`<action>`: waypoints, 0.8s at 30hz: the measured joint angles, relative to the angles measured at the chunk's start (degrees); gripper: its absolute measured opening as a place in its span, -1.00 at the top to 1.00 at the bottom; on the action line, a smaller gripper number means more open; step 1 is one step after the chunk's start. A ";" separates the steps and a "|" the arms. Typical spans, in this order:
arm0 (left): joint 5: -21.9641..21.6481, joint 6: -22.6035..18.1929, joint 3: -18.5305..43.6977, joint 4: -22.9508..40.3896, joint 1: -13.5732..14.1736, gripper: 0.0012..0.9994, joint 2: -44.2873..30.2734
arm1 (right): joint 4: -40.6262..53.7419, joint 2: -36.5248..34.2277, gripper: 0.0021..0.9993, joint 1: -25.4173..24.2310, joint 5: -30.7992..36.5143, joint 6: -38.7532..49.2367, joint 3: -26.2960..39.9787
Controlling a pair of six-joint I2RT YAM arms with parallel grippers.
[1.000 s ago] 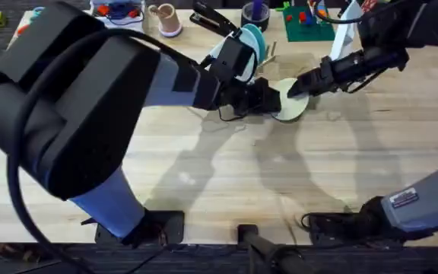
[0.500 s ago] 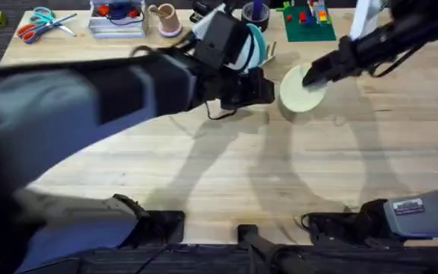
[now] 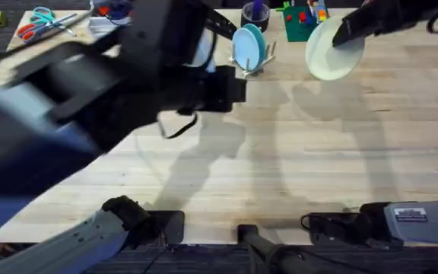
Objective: Pick up the plates from the table one by one and place each into a slot on the dish rack.
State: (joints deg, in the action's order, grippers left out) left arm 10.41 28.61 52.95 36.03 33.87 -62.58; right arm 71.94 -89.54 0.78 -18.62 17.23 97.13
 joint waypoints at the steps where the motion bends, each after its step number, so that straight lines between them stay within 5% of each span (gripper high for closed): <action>1: -0.63 -1.42 0.00 1.27 0.00 0.92 1.90 | 0.47 0.02 0.94 0.42 0.77 0.00 1.12; 14: -9.76 -13.06 6.14 17.71 0.00 0.89 13.48 | 2.25 0.02 0.94 4.48 6.04 0.42 10.28; 18: -12.73 -14.77 7.79 18.88 0.00 0.12 13.55 | 2.28 0.02 0.94 4.48 6.49 0.44 10.94; 21: -13.90 -14.96 7.85 18.89 0.00 -0.81 13.55 | 2.28 0.02 0.94 4.48 6.74 0.44 10.94; 24: -15.38 -15.03 7.85 18.89 0.00 -0.99 13.53 | 2.25 0.02 0.94 4.48 6.87 0.68 10.94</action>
State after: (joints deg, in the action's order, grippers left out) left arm -4.97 13.58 60.80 54.92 33.87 -49.06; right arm 74.19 -89.52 5.26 -11.75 17.91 108.07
